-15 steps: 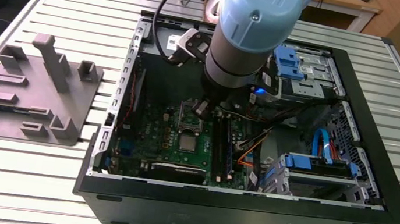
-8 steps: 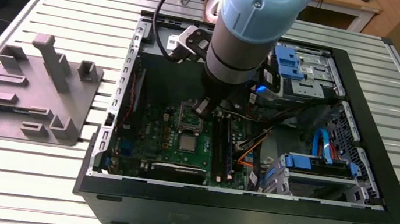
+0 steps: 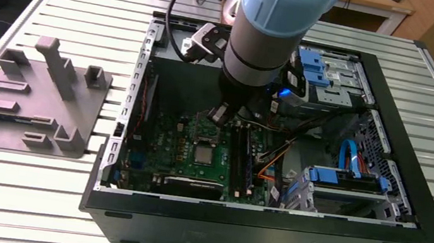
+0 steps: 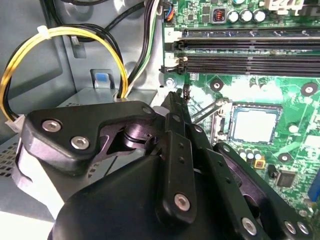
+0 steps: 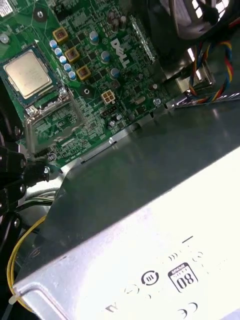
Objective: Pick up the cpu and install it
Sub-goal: 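Close the cpu cover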
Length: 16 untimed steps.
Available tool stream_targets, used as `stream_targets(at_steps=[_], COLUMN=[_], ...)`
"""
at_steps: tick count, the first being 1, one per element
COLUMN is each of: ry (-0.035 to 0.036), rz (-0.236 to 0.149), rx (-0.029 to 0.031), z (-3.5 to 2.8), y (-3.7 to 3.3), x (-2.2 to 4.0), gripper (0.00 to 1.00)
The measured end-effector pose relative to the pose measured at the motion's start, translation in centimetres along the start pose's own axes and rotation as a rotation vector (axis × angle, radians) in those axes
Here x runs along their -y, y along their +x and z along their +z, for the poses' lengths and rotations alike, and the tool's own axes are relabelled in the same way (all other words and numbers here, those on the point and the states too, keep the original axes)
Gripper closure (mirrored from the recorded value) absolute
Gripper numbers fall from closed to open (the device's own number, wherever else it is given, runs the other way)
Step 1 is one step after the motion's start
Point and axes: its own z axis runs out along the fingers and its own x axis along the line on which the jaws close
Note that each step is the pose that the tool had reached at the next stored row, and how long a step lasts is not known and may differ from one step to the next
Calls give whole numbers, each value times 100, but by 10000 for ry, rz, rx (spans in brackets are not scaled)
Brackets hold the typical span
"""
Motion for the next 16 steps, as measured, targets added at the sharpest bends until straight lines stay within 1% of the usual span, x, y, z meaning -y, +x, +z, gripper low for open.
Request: stream_targets(at_steps=[3, 13, 14, 16], ry=[47, 99, 109, 143], rz=[-3, -9, -9, -10], rx=[-74, -155, -170, -226], z=[-18, -87, -90, -93], y=[-2, -10, -10, -8], x=[-4, -25, -27, -30], gripper=[90, 90, 90, 90])
